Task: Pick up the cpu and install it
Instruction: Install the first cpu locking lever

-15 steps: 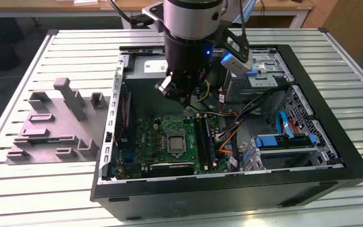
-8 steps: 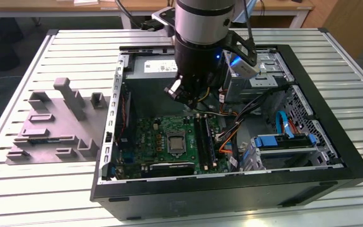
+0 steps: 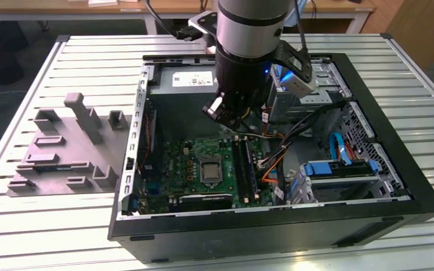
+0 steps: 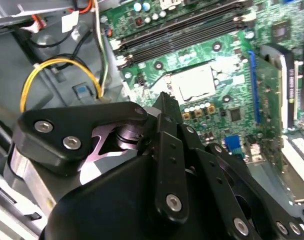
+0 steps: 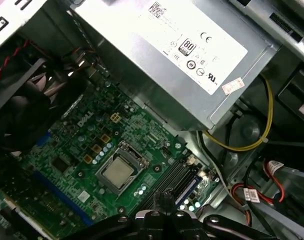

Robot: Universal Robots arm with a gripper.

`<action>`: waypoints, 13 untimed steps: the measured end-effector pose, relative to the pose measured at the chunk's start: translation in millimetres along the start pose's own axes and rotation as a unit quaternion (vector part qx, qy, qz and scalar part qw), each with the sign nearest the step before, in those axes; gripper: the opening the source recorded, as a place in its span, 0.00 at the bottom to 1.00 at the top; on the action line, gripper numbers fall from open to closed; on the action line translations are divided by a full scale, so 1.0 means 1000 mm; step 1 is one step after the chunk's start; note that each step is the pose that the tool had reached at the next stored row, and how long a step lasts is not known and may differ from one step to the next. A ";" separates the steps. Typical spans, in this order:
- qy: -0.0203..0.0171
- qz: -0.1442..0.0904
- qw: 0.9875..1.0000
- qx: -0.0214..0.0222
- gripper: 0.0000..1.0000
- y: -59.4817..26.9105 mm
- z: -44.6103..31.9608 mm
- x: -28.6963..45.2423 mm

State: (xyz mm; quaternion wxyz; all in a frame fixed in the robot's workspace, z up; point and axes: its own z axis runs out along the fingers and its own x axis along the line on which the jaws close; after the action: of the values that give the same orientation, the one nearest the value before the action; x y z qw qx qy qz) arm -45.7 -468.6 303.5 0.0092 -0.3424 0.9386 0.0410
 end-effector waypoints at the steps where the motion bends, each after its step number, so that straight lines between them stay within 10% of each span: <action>1: -0.001 0.000 1.000 -0.001 0.11 0.0000 0.0002 -0.0001; 13: -0.002 0.000 1.000 -0.002 0.11 -0.0010 0.0051 -0.0003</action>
State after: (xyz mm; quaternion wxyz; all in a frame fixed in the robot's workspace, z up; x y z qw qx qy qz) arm -44.9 -468.8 298.3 0.0100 -0.3424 0.9385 0.0434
